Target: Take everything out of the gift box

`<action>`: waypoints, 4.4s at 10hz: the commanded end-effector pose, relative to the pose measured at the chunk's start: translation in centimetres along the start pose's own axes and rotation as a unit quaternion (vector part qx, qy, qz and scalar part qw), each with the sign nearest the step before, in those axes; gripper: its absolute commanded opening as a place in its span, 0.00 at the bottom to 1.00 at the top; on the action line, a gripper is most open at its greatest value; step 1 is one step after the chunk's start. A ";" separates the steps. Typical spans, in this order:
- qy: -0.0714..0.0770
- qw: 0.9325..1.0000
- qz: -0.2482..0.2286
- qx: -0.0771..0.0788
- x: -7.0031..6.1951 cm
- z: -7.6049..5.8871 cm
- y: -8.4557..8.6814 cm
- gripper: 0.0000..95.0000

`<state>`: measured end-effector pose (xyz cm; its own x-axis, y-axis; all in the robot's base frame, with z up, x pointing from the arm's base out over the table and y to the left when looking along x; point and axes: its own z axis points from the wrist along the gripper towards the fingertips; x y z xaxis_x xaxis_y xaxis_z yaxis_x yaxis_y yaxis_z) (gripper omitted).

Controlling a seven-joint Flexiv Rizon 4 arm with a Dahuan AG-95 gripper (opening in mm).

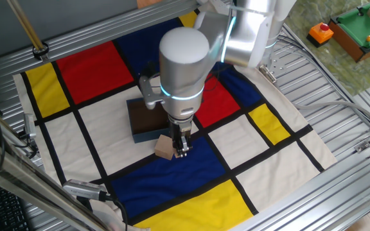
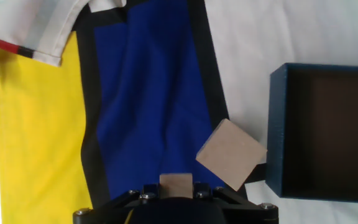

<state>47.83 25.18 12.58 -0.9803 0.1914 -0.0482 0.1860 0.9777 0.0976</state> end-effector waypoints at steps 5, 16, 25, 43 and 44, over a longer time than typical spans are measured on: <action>-0.018 1.000 0.017 0.000 0.2 -0.1 -0.3 0.00; -0.032 0.999 0.002 0.033 -0.2 0.1 0.3 0.00; -0.038 0.999 -0.009 0.031 -0.2 0.3 0.4 0.80; -0.031 0.994 -0.089 0.060 -1.0 0.1 -2.2 0.60; -0.027 0.992 -0.106 0.057 -1.3 -0.4 -3.6 0.60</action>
<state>48.33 21.42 12.57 -0.9933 -0.0109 -0.1146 -0.0070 0.9994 -0.0345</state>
